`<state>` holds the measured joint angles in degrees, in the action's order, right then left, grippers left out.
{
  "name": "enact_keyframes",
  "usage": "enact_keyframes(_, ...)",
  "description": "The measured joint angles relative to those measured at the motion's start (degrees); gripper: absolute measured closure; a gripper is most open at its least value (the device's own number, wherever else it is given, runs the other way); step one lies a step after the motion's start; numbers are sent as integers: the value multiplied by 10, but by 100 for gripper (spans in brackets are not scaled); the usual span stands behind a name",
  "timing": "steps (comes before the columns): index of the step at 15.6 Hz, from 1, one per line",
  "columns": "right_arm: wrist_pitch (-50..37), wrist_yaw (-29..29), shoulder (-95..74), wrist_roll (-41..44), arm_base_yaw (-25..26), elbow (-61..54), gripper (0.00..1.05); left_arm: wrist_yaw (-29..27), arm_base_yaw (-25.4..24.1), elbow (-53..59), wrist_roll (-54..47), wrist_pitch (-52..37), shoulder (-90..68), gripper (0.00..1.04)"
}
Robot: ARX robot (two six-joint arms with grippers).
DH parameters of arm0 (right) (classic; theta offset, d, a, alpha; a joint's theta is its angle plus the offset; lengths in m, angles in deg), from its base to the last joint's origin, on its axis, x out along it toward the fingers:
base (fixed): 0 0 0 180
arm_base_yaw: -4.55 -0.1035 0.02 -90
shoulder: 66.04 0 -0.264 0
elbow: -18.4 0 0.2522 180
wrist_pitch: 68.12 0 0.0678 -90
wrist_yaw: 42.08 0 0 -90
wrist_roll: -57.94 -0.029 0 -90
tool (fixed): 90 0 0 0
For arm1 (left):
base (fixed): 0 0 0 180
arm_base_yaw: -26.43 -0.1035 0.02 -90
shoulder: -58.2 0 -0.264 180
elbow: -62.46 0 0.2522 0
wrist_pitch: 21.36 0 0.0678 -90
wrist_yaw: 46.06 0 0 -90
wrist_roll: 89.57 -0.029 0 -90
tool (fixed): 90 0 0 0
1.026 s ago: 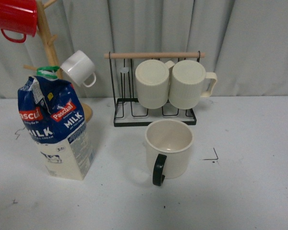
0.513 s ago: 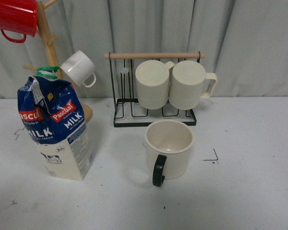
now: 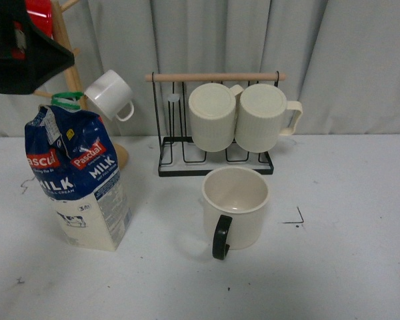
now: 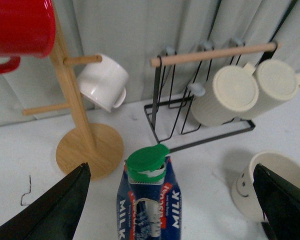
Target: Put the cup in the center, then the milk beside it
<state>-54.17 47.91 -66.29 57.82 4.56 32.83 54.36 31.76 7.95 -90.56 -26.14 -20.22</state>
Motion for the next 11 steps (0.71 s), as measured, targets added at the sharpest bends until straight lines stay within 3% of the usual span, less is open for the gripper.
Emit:
enact_keyframes(6,0,0,0,0,0,0,6,9,-49,-73,-24,32,-104,7)
enact_keyframes(11,0,0,0,0,0,0,6,21,-28,-77,-9,59,-122,7)
